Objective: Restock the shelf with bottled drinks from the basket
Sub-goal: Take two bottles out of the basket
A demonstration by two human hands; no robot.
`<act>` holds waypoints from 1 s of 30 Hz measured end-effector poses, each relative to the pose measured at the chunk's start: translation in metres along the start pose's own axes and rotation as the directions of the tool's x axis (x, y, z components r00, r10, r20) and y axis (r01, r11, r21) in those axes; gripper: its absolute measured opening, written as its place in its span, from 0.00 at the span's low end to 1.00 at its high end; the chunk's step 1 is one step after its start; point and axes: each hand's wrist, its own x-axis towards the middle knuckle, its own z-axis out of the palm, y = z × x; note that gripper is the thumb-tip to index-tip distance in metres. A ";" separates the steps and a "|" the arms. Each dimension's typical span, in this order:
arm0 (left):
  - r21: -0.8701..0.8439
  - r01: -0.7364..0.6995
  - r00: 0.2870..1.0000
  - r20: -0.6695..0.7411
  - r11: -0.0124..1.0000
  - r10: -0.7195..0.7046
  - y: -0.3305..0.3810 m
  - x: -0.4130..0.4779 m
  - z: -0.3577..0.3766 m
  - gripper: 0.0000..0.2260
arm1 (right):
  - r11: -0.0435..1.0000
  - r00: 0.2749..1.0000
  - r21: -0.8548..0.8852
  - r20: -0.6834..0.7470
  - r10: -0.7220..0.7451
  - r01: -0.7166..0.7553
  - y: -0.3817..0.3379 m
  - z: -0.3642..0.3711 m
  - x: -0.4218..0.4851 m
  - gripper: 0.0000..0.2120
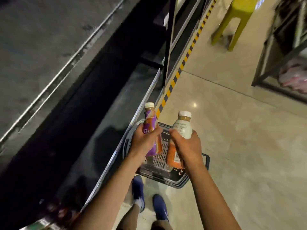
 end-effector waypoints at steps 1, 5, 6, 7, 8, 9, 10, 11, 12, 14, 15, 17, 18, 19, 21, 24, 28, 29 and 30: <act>0.002 -0.032 0.999 -0.024 0.999 0.032 0.015 -0.026 -0.009 0.14 | 0.999 0.999 -0.006 0.009 -0.033 0.033 -0.016 -0.006 -0.020 0.19; -0.072 -0.112 0.990 -0.092 0.991 0.105 0.054 -0.129 -0.043 0.13 | 0.983 0.973 0.009 0.141 -0.181 0.182 -0.066 -0.022 -0.092 0.19; -0.101 -0.140 0.986 -0.107 0.985 0.129 0.058 -0.153 -0.052 0.13 | 0.974 0.957 0.010 0.182 -0.225 0.227 -0.077 -0.024 -0.110 0.18; -0.125 -0.172 0.979 -0.133 0.977 0.155 0.061 -0.176 -0.061 0.12 | 0.963 0.938 0.015 0.225 -0.264 0.267 -0.088 -0.025 -0.128 0.17; -0.134 -0.200 0.970 -0.169 0.971 0.177 0.062 -0.197 -0.070 0.12 | 0.953 0.916 0.020 0.271 -0.296 0.302 -0.097 -0.025 -0.146 0.17; -0.134 -0.221 0.960 -0.207 0.966 0.191 0.063 -0.218 -0.078 0.12 | 0.944 0.894 0.025 0.312 -0.320 0.329 -0.105 -0.025 -0.163 0.18; -0.136 -0.242 0.949 -0.241 0.961 0.205 0.063 -0.238 -0.087 0.12 | 0.936 0.871 0.026 0.356 -0.338 0.352 -0.112 -0.024 -0.181 0.19; -0.143 -0.264 0.937 -0.273 0.954 0.219 0.064 -0.257 -0.096 0.12 | 0.926 0.843 0.033 0.401 -0.357 0.377 -0.118 -0.022 -0.198 0.20; -0.147 -0.288 0.923 -0.308 0.946 0.233 0.063 -0.276 -0.106 0.12 | 0.916 0.812 0.045 0.448 -0.375 0.398 -0.123 -0.019 -0.215 0.22; -0.132 -0.343 0.870 -0.418 0.930 0.261 0.061 -0.312 -0.127 0.11 | 0.899 0.744 0.071 0.535 -0.399 0.432 -0.133 -0.010 -0.250 0.26; -0.109 -0.368 0.831 -0.485 0.923 0.274 0.059 -0.329 -0.138 0.11 | 0.890 0.706 0.084 0.578 -0.409 0.447 -0.138 -0.004 -0.268 0.26; -0.054 -0.402 0.738 -0.610 0.914 0.289 0.053 -0.361 -0.162 0.12 | 0.868 0.616 0.128 0.656 -0.437 0.480 -0.147 0.009 -0.305 0.21; -0.032 -0.414 0.690 -0.662 0.910 0.291 0.048 -0.377 -0.174 0.12 | 0.856 0.568 0.150 0.690 -0.449 0.494 -0.150 0.015 -0.325 0.19; -0.021 -0.430 0.643 -0.709 0.902 0.290 0.043 -0.395 -0.186 0.13 | 0.844 0.518 0.170 0.723 -0.457 0.508 -0.154 0.021 -0.347 0.18; -0.023 -0.473 0.549 -0.790 0.881 0.274 0.030 -0.430 -0.208 0.15 | 0.821 0.408 0.210 0.786 -0.465 0.532 -0.160 0.031 -0.392 0.22; -0.050 -0.531 0.408 -0.890 0.846 0.204 0.001 -0.483 -0.241 0.20 | 0.778 0.249 0.250 0.853 -0.458 0.577 -0.156 0.042 -0.461 0.26; -0.023 -0.574 0.220 -0.967 0.819 0.127 -0.045 -0.555 -0.283 0.21 | 0.740 0.079 0.285 0.907 -0.413 0.609 -0.133 0.057 -0.544 0.27; -0.008 -0.588 0.178 -0.977 0.809 0.120 -0.055 -0.573 -0.292 0.20 | 0.730 0.041 0.294 0.914 -0.403 0.618 -0.126 0.061 -0.566 0.27; 0.015 -0.596 0.136 -0.984 0.803 0.119 -0.065 -0.591 -0.303 0.21 | 0.720 0.004 0.304 0.920 -0.393 0.624 -0.118 0.065 -0.589 0.26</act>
